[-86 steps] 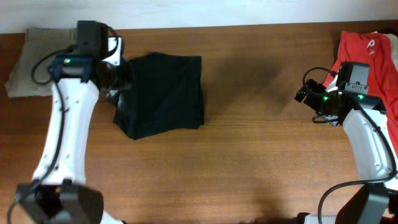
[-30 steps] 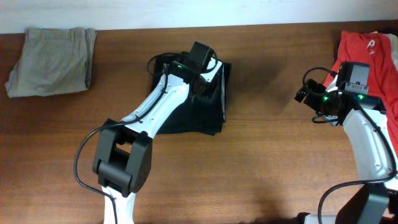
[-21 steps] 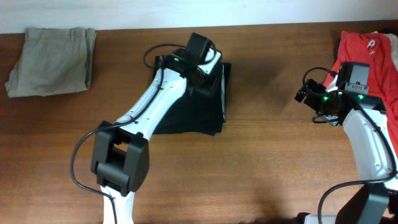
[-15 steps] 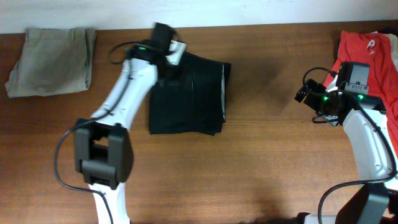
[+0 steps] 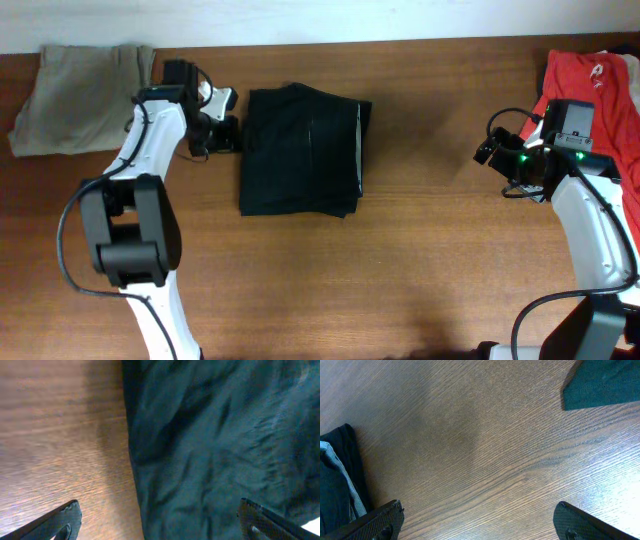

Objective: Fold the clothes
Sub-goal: 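Grasp the folded black shorts' left side with the left gripper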

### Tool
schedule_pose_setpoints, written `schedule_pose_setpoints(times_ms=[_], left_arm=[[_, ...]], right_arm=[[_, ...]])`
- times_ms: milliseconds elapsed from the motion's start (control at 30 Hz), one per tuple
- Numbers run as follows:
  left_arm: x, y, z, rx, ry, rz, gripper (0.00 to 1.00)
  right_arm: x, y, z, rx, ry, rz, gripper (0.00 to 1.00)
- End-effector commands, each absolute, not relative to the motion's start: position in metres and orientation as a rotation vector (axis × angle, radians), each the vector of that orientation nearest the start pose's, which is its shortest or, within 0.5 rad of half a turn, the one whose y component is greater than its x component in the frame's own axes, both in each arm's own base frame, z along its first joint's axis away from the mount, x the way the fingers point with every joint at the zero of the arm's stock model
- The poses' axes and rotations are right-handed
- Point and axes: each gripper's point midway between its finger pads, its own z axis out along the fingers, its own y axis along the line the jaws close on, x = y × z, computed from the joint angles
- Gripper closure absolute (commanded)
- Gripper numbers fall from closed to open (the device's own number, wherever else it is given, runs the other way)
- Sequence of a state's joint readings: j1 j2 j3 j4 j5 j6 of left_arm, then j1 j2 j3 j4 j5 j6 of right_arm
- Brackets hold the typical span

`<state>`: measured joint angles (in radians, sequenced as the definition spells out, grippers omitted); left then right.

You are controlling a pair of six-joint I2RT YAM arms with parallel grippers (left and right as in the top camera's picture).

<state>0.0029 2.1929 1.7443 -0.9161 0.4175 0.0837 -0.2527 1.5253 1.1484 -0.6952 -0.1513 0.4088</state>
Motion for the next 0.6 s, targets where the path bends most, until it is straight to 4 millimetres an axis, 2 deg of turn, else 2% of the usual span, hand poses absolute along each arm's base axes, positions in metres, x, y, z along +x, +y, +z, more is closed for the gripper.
schedule_pose_setpoints(times_ms=[0, 167, 267, 367, 567], left_arm=[[0.466, -0.072, 0.039, 0.199, 2.862, -0.639, 0.01], [0.467, -0.072, 0.034, 0.198, 2.865, -0.641, 0.01], [0.462, -0.073, 0.018, 0.187, 2.908, -0.656, 0.01], [0.456, -0.081, 0.004, 0.177, 2.928, -0.755, 0.01], [0.456, -0.094, 0.008, 0.187, 2.893, -0.862, 0.01]], right_arm=[[0.371, -0.069, 0.131, 0.806, 2.512, 0.246, 0.01], [0.371, -0.069, 0.131, 0.806, 2.512, 0.246, 0.01], [0.371, -0.069, 0.131, 0.806, 2.512, 0.247, 0.01], [0.371, -0.069, 0.131, 0.806, 2.512, 0.246, 0.01], [0.371, -0.069, 0.131, 0.806, 2.512, 0.247, 0.01]])
